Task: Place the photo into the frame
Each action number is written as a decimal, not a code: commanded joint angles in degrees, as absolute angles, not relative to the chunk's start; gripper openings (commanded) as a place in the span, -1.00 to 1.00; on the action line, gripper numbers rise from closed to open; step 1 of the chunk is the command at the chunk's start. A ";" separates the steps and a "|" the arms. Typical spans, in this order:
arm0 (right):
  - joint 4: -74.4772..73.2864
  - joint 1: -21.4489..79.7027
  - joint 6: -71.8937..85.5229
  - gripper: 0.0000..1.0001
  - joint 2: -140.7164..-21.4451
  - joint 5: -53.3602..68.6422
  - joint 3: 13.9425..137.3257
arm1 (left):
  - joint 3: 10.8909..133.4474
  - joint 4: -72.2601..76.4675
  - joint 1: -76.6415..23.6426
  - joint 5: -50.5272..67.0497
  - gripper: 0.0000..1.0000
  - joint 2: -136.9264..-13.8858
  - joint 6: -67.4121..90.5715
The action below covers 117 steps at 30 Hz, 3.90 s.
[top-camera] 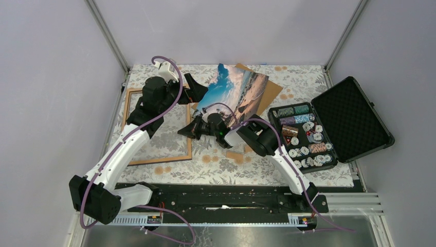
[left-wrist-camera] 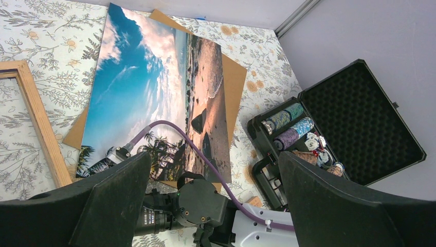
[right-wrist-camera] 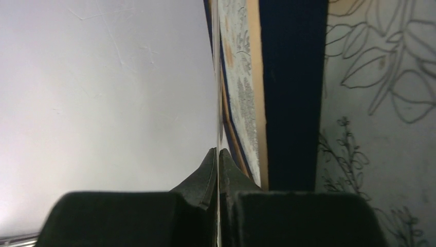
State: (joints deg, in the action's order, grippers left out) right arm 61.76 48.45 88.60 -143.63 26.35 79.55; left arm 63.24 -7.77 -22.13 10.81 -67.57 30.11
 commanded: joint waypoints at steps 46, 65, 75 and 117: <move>1.11 52.28 43.98 0.33 -130.02 8.28 95.57 | 63.72 -5.13 -21.54 8.88 0.97 -62.74 28.43; -12.73 55.94 42.77 0.54 -132.61 -2.58 107.07 | 63.63 -4.14 -18.00 12.84 0.97 -60.83 31.30; -21.47 57.94 38.21 0.81 -133.83 -7.39 114.34 | 63.40 -3.86 -14.23 12.61 0.97 -58.05 31.99; -6.92 63.20 39.92 0.24 -128.53 4.54 96.11 | 62.84 -2.90 -11.25 15.11 0.97 -58.41 34.31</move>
